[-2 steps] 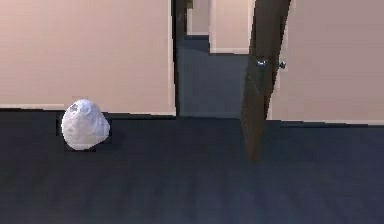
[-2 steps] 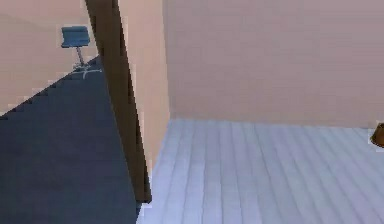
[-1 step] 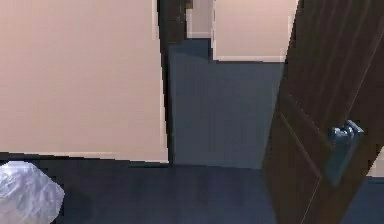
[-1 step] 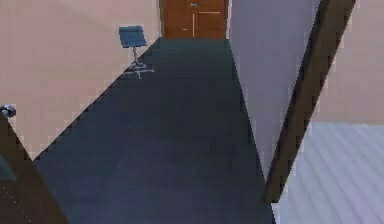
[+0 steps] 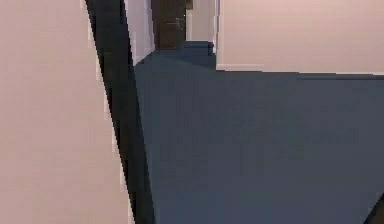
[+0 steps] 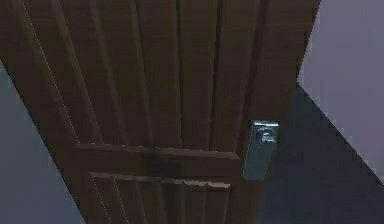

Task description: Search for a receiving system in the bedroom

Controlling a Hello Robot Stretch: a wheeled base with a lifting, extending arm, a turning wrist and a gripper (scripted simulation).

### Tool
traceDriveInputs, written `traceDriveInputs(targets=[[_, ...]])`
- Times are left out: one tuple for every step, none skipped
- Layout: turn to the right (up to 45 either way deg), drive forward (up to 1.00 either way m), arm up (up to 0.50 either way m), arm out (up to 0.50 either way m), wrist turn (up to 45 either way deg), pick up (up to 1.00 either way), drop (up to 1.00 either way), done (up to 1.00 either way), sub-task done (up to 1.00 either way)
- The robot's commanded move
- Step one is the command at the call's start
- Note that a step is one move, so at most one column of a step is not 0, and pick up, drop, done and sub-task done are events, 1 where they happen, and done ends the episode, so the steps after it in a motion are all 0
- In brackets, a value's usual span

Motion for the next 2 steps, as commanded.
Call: traceDriveInputs(targets=[[15.0,0.0,0.0,0.0,0.0,0.0,0.0,0.0,0.0],[0.0,0.4,0.0,0.0,0.0,0.0,0.0,0.0,0.0]])
